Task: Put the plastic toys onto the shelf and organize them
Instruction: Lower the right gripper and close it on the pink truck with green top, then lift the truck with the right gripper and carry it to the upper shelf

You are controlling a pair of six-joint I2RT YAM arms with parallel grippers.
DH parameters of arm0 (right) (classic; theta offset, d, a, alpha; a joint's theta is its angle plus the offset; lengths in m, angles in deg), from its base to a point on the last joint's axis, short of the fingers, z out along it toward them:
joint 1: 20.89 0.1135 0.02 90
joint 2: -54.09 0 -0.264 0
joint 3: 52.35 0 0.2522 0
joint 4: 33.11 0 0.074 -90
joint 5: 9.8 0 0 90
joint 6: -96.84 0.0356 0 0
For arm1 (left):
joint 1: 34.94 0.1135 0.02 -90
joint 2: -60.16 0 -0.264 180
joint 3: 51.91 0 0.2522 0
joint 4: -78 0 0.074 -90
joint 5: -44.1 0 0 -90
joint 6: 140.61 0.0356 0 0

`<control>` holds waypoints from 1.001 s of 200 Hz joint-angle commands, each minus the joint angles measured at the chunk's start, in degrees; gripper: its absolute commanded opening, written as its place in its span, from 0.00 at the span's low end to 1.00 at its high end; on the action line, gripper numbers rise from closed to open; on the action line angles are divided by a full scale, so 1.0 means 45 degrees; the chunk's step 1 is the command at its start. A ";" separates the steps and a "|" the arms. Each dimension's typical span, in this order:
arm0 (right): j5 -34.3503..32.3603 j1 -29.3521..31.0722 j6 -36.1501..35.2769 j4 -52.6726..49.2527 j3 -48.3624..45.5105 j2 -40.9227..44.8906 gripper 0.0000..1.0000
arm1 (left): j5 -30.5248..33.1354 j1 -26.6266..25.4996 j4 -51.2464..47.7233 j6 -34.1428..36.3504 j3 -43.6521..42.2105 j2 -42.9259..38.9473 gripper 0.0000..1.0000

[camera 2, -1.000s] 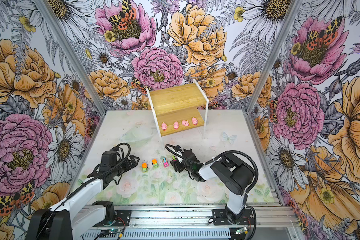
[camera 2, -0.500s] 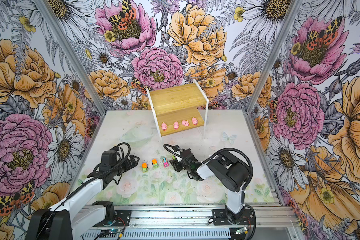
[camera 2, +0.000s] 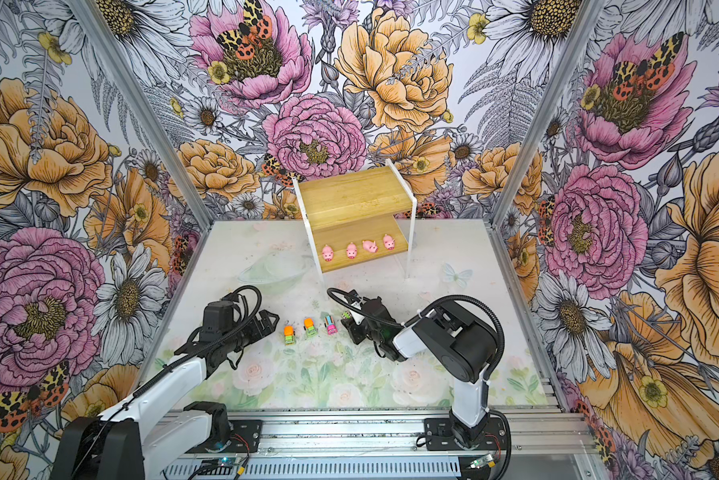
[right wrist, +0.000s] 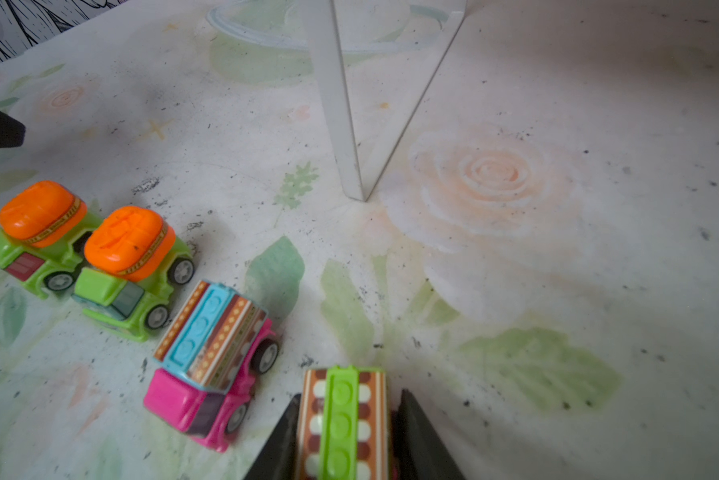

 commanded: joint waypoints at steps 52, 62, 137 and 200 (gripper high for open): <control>0.1437 -0.0806 0.0418 -0.1555 0.0050 0.3326 0.31 | 0.0170 -0.0094 0.0047 0.0206 0.0384 0.0111 0.99; 0.1613 -0.0930 0.0394 -0.2332 0.0284 0.4001 0.30 | 0.0159 -0.0097 0.0055 0.0226 0.0384 0.0115 0.99; 0.1296 -0.2622 -0.0459 -0.8737 0.5248 0.7366 0.30 | 0.0033 -0.0096 0.0150 0.0304 0.0423 0.0243 0.99; 0.1563 -0.4763 -0.0220 -1.0618 1.0933 0.4619 0.29 | -0.0071 -0.0097 0.0170 0.0435 0.0501 0.0383 0.99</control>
